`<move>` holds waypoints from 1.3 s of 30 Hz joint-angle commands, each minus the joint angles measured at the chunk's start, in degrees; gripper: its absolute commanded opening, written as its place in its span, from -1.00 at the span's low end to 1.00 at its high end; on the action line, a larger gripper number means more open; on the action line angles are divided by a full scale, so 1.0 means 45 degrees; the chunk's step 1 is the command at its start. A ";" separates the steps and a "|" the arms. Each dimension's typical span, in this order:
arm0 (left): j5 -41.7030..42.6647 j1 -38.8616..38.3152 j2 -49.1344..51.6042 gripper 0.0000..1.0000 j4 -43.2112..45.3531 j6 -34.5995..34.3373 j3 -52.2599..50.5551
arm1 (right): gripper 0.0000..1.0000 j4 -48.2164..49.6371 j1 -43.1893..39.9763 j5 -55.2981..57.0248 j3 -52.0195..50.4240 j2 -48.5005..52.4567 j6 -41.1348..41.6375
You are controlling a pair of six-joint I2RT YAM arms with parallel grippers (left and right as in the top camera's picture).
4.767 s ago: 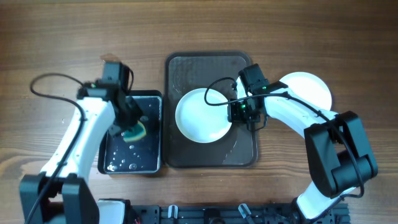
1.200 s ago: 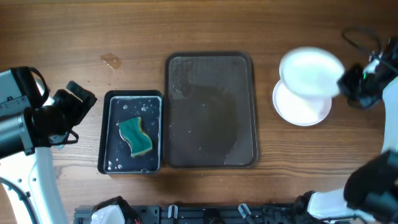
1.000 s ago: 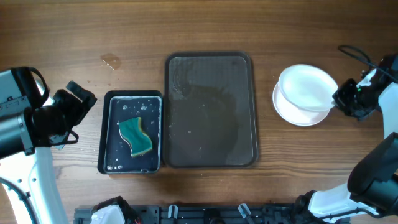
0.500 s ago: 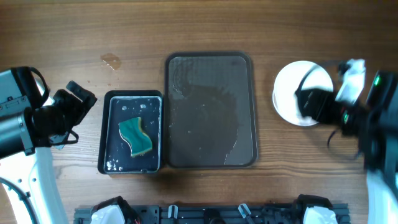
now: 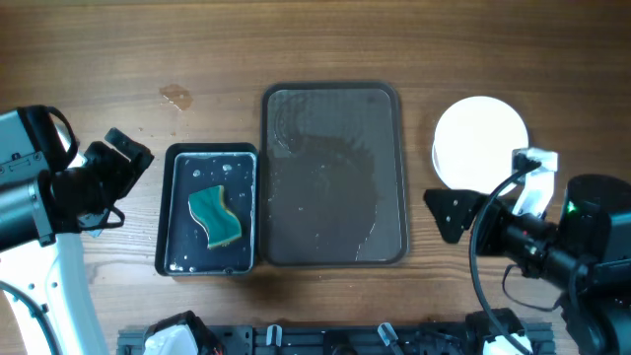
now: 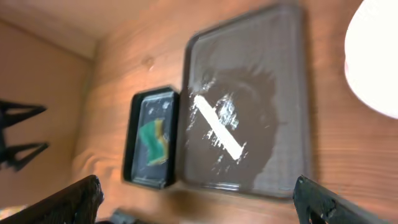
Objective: Clean dirty plates on tray and stack at the side
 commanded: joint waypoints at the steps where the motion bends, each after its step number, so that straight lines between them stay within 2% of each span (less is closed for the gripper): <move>1: 0.0146 0.0092 -0.0058 1.00 0.0005 0.0151 0.0243 | 0.99 0.1836 0.0219 0.1326 -0.0053 -0.0923 -0.3730; 4: 0.0146 0.0092 -0.0058 1.00 0.0005 0.0146 0.0243 | 0.99 0.3745 0.0214 0.1627 -0.1088 -0.2327 -0.5678; 5: 0.0146 0.0092 -0.0058 1.00 0.0005 0.0151 0.0243 | 0.99 0.4143 0.0214 0.1914 -0.1574 -0.2807 -0.5770; 9: 0.0146 0.0092 -0.0058 1.00 0.0005 0.0151 0.0243 | 0.99 0.5401 0.0214 0.3633 -0.5047 -0.5280 -0.5751; 10: 0.0146 0.0092 -0.0058 1.00 0.0005 0.0151 0.0243 | 0.99 0.6149 0.0214 0.3769 -0.6635 -0.6086 -0.5761; 14: 0.0146 0.0092 -0.0058 1.00 0.0005 0.0151 0.0243 | 1.00 0.8670 0.0214 0.3755 -1.0064 -0.7878 -0.5581; 18: 0.0146 0.0092 -0.0058 1.00 0.0005 0.0151 0.0243 | 0.99 1.0943 0.0214 0.3750 -1.2599 -0.9753 -0.5265; 20: 0.0146 0.0092 -0.0058 1.00 0.0005 0.0151 0.0243 | 0.99 1.2211 0.0219 0.3657 -1.3605 -0.9690 -0.5246; 27: 0.0146 0.0092 -0.0058 1.00 0.0005 0.0151 0.0243 | 1.00 1.4717 0.0219 0.3662 -1.5480 -0.9734 -0.4915; 39: 0.0146 0.0092 -0.0058 1.00 0.0005 0.0151 0.0243 | 0.99 1.4566 0.0228 0.3662 -1.5470 -0.9675 -0.4974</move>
